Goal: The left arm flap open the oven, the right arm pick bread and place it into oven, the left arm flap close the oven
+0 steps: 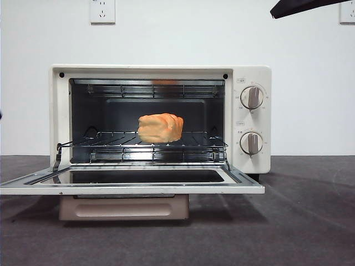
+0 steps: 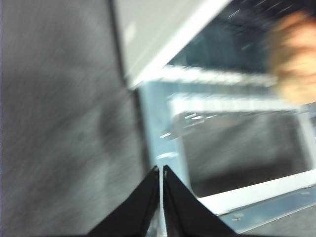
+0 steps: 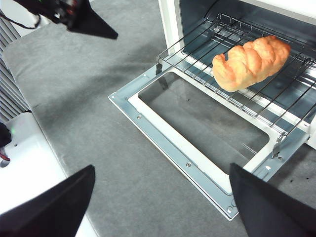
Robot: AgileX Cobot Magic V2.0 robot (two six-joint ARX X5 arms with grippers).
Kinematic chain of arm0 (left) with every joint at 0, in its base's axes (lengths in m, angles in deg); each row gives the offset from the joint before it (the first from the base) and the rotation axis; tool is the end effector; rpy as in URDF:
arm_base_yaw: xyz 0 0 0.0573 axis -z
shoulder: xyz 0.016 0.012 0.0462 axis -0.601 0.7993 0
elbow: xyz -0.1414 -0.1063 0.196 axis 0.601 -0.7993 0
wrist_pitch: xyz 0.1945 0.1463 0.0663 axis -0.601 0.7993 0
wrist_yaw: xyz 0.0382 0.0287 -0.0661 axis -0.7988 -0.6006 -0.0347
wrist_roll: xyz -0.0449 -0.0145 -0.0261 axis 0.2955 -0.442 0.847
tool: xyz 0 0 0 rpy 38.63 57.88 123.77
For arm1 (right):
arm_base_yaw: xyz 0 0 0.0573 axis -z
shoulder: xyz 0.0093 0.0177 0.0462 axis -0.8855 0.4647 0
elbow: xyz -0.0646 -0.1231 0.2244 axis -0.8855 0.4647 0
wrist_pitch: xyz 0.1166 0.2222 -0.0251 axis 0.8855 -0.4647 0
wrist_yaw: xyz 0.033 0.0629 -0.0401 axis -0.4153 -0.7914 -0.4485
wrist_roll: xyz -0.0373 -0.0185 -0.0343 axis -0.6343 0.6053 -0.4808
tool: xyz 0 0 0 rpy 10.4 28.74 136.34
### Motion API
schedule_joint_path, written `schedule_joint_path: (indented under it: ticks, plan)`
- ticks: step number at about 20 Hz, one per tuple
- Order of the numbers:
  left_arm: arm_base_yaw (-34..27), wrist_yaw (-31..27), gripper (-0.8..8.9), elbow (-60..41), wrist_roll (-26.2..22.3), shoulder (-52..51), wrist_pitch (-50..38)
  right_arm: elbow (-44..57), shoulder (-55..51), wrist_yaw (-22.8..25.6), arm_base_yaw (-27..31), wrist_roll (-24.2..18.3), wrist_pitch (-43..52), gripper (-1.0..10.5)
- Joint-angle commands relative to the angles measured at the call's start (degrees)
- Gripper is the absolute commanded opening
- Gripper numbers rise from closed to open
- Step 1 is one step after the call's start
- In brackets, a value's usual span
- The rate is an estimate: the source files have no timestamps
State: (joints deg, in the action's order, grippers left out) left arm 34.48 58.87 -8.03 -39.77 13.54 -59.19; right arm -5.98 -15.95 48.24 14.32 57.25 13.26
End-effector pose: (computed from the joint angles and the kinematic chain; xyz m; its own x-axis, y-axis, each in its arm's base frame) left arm 0.2046 -0.0042 0.2355 0.5879 -0.4261 -0.6876 0.1413 0.8911 -0.4313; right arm 0.0980 0.1158 0.3060 0.4634 0.7538 -0.4659 -0.7728 0.6010 0.2038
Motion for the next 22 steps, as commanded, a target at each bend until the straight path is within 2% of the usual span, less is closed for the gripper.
schedule_joint_path:
  ticks: [1, 8, 18, 22]
  plan:
    - [-0.4, 0.4, 0.13, -0.1, -4.2, 4.2, -0.1, -0.3, 0.2, 0.1, -0.5, 0.5, 0.5, 4.3]
    - [-0.1, 0.9, 0.13, -0.4, -5.5, 14.8, -3.5, -0.3, 0.2, 0.2, -0.5, 0.5, 0.5, 4.3]
    - [0.5, 8.9, 0.13, -0.4, -3.9, 25.4, -9.3, -0.3, 0.3, 0.3, -0.5, 0.6, 0.6, 4.3]
    - [1.1, 9.6, 0.13, -0.4, -3.9, 27.6, -9.4, -0.3, 0.3, 0.3, -0.5, 0.6, 0.6, 4.3]
